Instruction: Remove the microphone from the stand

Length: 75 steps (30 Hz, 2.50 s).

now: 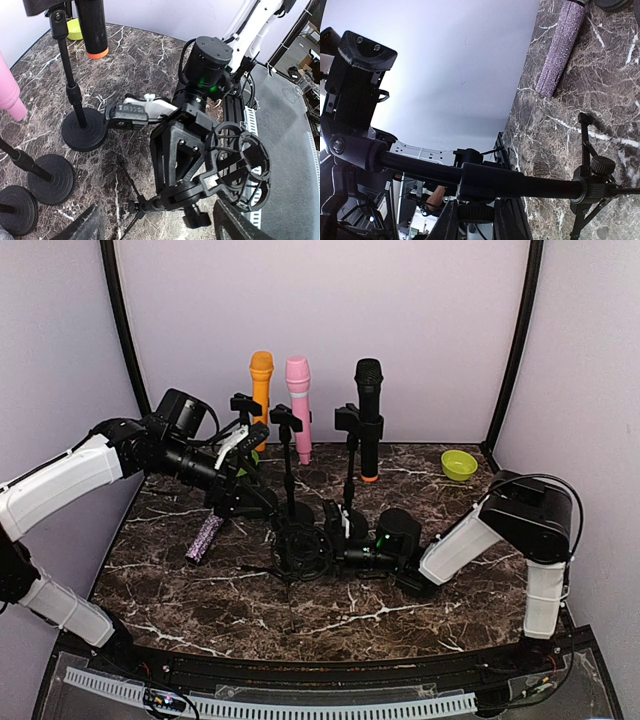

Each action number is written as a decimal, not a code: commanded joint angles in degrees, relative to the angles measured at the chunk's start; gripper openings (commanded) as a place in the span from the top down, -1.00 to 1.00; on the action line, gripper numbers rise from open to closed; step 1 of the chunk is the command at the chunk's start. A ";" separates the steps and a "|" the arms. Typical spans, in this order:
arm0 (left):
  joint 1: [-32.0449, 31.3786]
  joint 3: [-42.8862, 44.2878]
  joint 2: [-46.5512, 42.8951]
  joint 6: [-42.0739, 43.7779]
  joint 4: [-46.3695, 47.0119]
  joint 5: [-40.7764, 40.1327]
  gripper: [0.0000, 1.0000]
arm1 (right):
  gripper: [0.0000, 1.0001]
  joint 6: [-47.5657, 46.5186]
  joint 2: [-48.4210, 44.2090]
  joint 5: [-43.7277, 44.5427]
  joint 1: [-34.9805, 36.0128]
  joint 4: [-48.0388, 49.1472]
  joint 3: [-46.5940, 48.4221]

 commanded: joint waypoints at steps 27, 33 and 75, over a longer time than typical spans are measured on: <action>-0.21 -3.65 -0.78 -0.26 2.67 -2.01 -0.53 | -0.67 -38.28 -23.66 19.23 2.79 -38.52 -6.48; -0.30 -3.78 -1.23 -0.20 1.99 -2.82 -0.53 | -0.67 -42.08 -31.52 24.86 2.64 -49.99 -2.76; 17.49 -13.35 -18.80 -1.52 -1.43 -4.36 -0.60 | 0.17 -50.73 -5.79 40.74 13.85 -115.69 55.28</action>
